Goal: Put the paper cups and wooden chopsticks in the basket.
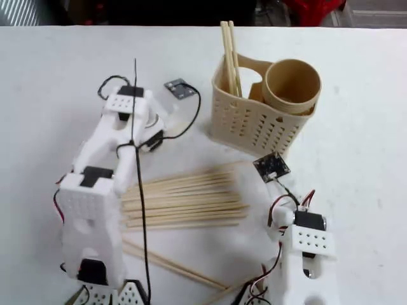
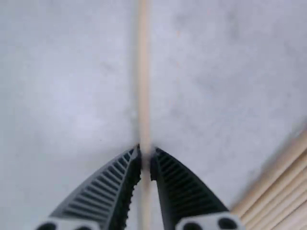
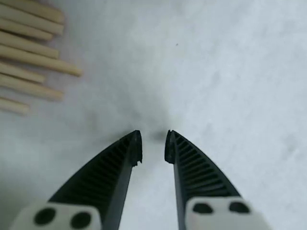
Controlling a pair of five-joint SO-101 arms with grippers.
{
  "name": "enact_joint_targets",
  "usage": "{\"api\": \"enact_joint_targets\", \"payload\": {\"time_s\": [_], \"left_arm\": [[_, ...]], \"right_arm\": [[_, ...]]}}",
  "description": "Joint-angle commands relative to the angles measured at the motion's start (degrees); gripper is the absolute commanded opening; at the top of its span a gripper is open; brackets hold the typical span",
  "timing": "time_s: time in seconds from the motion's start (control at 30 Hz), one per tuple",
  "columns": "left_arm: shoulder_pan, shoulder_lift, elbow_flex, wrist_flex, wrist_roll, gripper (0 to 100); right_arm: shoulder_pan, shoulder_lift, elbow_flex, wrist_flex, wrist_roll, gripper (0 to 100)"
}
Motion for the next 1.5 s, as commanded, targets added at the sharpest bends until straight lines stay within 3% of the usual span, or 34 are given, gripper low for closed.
{"api": "enact_joint_targets", "payload": {"time_s": [0.0, 0.23, 0.37, 0.6, 0.73, 0.97, 1.23, 1.47], "left_arm": [[-2.8, 1.7, -7.4, 5.5, 0.4, 2], [-7.3, -5.9, -23.9, 19.1, 2.4, 2], [-5.7, -14.7, -37.6, 28.0, 6.9, 2], [5.1, -29.4, -49.8, 25.8, 21.3, 2], [14.9, -31.2, -50.9, 19.0, 30.0, 3], [25.5, -31.1, -42.5, -5.1, 31.3, 2], [26.5, -31.1, -20.6, -35.6, 33.6, 2], [25.3, -31.1, -11.0, -43.4, 41.1, 3]], "right_arm": [[0.3, -0.3, -0.3, -1.0, -0.2, 9.1], [0.0, -0.3, -0.3, -1.0, -0.2, 9.1], [-1.0, -0.3, -0.2, -1.0, -0.2, 9.1], [-0.9, -0.3, -0.2, -1.0, -0.2, 9.1], [-1.0, -0.3, -0.2, -1.0, -0.2, 9.1], [-1.1, -0.3, -0.2, -1.0, -0.2, 9.1], [-1.2, -0.3, -0.2, -1.0, -0.2, 9.1], [-1.2, -0.3, -0.2, -1.0, -0.2, 9.1]]}}
